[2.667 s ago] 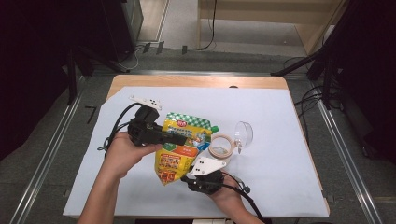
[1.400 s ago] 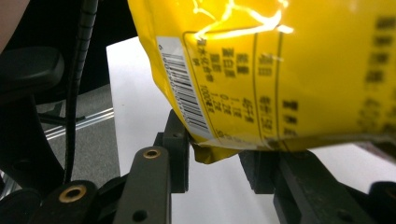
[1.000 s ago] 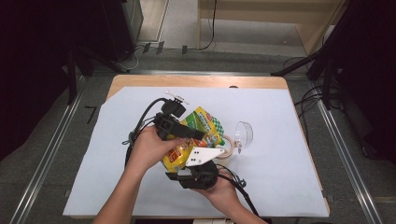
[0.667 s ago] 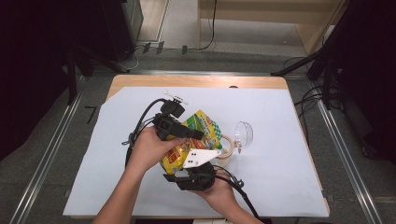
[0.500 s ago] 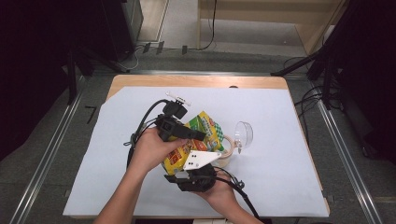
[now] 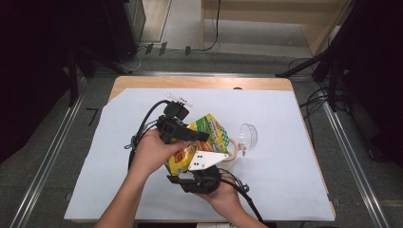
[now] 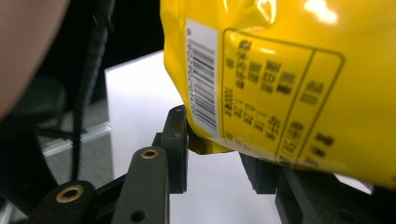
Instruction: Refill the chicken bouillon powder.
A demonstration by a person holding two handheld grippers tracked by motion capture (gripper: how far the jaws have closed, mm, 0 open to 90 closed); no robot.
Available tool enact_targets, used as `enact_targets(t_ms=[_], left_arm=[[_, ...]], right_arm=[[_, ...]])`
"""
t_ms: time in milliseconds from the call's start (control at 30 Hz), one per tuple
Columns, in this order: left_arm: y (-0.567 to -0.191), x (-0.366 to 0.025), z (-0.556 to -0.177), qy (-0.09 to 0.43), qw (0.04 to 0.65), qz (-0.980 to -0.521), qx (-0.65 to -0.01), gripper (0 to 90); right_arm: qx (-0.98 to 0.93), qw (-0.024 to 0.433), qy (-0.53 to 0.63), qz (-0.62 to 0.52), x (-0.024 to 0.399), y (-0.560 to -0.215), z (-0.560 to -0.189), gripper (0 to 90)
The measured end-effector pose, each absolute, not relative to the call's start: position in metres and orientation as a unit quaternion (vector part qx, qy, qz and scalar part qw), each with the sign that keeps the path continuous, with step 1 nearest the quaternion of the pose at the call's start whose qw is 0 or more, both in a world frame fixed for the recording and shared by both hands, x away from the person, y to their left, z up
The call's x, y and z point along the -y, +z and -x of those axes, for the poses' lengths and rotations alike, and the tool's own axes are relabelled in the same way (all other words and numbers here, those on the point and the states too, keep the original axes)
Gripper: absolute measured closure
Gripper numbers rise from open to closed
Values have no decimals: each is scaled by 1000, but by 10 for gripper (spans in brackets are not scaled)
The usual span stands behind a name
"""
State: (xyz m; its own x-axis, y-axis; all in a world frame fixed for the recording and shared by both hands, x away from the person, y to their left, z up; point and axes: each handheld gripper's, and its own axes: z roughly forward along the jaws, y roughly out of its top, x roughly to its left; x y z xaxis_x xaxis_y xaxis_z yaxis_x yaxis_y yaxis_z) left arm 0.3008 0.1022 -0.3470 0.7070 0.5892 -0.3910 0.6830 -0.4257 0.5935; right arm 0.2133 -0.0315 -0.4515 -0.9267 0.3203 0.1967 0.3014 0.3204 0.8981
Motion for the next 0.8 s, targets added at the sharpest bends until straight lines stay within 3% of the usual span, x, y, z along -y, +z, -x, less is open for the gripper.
enact_targets(t_ms=[267,700,800], left_arm=[[-344,-104,-299,-49,391,-839,-375,644],[-343,-100,-314,-70,351,-852,-382,837],[-346,-101,-314,-72,355,-851,-381,858]], right_arm=[[-806,-7,559,-196,33,-445,-215,663],[-817,-11,543,-193,31,-443,-222,650],[-825,-3,534,-182,30,-444,-223,601]])
